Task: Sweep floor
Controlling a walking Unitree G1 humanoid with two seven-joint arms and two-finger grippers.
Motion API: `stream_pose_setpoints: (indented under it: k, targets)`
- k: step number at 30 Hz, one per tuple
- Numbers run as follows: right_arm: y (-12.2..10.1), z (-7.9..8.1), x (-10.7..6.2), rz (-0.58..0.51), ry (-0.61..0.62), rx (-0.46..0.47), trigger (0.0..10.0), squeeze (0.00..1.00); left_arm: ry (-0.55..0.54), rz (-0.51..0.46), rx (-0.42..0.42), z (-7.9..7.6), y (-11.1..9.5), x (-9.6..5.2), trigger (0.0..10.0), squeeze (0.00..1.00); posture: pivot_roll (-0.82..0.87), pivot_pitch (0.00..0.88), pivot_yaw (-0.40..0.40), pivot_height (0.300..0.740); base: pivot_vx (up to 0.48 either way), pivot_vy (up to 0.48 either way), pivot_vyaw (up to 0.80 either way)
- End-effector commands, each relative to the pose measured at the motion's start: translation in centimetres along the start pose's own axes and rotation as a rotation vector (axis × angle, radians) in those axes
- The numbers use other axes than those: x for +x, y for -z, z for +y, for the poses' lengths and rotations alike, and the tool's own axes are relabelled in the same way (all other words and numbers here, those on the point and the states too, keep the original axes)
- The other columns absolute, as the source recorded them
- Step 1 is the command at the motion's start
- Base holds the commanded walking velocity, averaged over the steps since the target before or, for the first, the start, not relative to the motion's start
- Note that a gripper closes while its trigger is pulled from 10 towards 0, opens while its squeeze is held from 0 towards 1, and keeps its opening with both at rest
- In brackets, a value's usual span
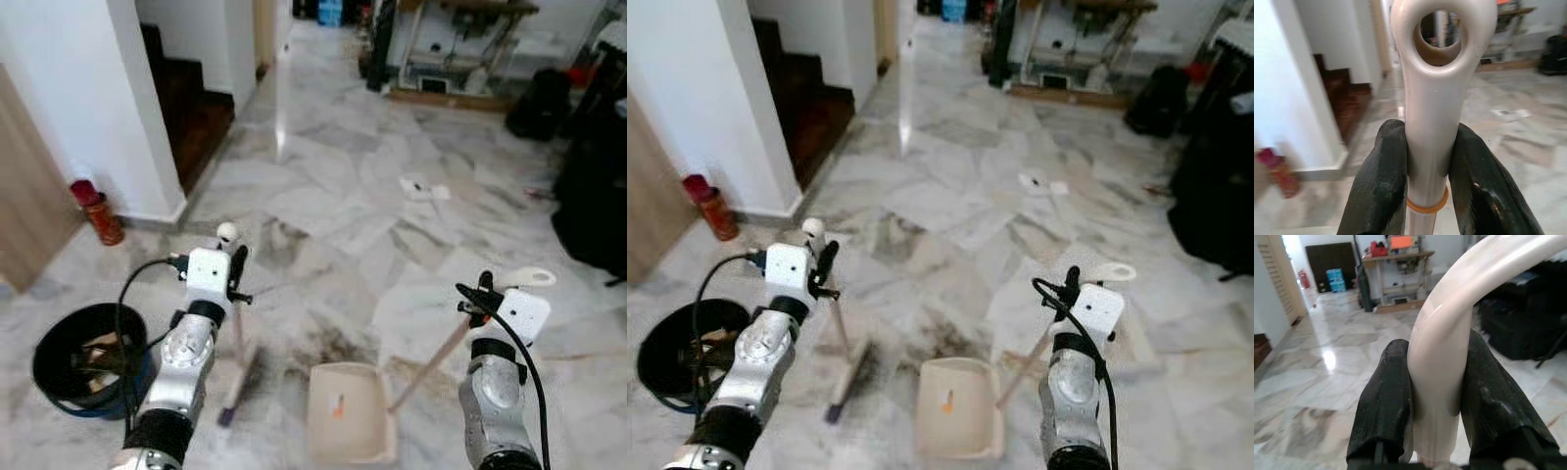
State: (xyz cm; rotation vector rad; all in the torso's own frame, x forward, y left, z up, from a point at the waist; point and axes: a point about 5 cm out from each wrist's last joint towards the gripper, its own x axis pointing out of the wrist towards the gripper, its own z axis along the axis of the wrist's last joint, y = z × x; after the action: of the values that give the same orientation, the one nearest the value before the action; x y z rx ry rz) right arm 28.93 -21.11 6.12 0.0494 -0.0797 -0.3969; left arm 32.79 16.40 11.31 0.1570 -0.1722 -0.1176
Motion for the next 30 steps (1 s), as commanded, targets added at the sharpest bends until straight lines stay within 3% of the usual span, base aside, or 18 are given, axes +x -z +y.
stream_pose_setpoints:
  k: [1, 12, 22, 30]
  targets:
    - [-0.7, 0.7, 0.3, -0.045, -0.006, 0.010, 10.0, 0.00, 0.027, -0.033, 0.009, -0.1, -1.0, 0.7, 10.0, 0.00, 0.24, 0.000, 0.012, 0.740, 0.000, 0.000, 0.00]
    - [-0.4, 0.8, -0.1, -0.038, -0.013, 0.020, 10.0, 0.00, 0.029, -0.005, -0.004, -0.3, -0.3, 0.5, 10.0, 0.00, 0.21, 0.000, 0.001, 0.740, 0.050, 0.000, 0.00]
    - [-0.6, -0.1, 0.2, -0.043, 0.006, 0.018, 10.0, 0.00, 0.051, 0.008, -0.019, -1.2, 0.0, 0.4, 10.0, 0.00, 0.19, 0.000, -0.007, 0.740, 0.403, 0.000, 0.00]
    - [-0.3, -0.4, 0.1, -0.024, -0.016, -0.016, 10.0, 0.00, 0.034, 0.016, -0.023, -1.2, 0.3, 0.3, 10.0, 0.00, 0.20, 0.000, -0.037, 0.740, 0.471, 0.000, -0.36]
